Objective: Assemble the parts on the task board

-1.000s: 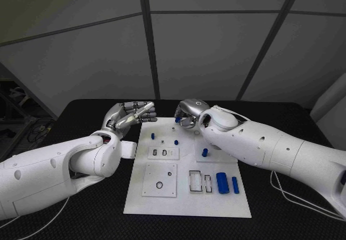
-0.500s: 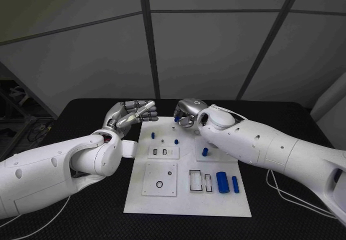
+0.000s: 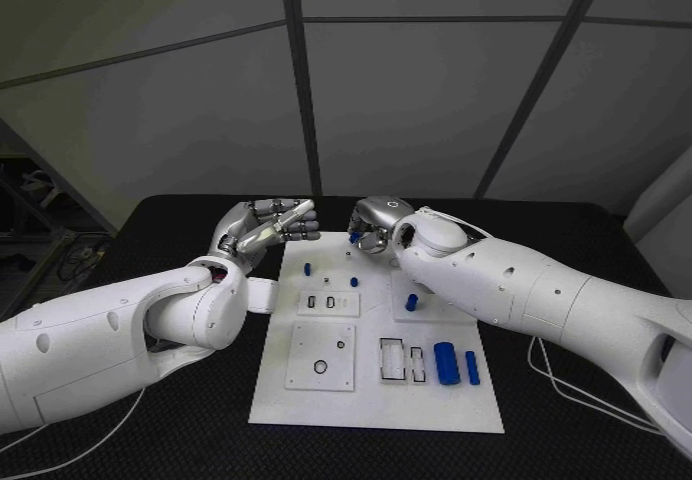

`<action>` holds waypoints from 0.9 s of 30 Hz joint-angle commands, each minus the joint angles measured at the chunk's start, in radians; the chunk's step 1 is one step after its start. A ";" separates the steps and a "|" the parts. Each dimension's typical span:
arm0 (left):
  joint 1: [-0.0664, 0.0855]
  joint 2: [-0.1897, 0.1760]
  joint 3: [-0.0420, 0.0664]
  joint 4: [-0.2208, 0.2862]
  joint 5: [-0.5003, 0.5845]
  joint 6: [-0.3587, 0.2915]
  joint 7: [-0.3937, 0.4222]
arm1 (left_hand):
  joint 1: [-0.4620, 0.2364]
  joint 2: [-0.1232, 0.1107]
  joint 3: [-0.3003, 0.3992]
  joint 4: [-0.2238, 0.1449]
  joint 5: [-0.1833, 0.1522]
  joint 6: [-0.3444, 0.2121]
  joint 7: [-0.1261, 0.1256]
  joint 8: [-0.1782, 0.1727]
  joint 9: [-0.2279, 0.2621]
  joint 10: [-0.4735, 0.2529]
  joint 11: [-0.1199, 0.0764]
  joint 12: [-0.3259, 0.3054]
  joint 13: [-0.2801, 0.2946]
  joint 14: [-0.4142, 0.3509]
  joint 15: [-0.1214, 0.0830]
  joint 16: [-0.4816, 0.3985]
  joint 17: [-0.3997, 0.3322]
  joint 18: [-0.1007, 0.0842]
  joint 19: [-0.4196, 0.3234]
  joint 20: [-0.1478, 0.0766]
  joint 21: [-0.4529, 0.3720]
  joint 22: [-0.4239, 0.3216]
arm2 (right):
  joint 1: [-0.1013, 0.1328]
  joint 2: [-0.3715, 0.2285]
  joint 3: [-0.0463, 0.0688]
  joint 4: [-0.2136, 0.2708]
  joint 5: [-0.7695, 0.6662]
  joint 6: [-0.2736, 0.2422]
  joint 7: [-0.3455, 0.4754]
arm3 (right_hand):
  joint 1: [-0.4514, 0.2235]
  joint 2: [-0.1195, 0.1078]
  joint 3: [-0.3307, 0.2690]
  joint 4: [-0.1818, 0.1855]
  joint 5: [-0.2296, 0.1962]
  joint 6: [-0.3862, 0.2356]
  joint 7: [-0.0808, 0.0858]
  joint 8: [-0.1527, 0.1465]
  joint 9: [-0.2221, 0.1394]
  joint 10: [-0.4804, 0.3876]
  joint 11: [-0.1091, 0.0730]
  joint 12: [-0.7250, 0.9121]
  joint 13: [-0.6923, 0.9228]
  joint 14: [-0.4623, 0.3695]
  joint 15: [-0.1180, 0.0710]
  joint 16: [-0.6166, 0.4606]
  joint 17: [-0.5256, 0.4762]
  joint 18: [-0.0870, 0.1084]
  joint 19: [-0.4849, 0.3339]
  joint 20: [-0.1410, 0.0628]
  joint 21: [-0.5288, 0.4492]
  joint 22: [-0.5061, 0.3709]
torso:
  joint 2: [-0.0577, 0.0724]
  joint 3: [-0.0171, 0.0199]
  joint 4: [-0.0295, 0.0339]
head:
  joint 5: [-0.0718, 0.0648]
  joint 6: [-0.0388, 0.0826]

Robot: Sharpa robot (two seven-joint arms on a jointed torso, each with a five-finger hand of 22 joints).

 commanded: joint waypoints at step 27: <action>0.004 -0.008 0.001 -0.002 -0.008 0.023 -0.007 | -0.007 0.002 0.000 -0.007 0.004 -0.003 0.008 -0.008 -0.002 -0.006 0.007 -0.010 -0.001 0.000 0.007 -0.007 0.002 -0.011 0.002 0.003 -0.006 -0.003 | 0.001 -0.074 -0.001 0.077 0.035 -0.055 0.030 | 0.018 -0.061 -0.034 0.020 -0.005 -0.117 0.009 -0.006 -0.015 -0.192 0.031 0.044 -0.027 -0.015 0.032 -0.080 -0.140 0.028 -0.138 0.032 -0.100 -0.185 | -0.002 0.0005 -0.0044 | -0.003 0.006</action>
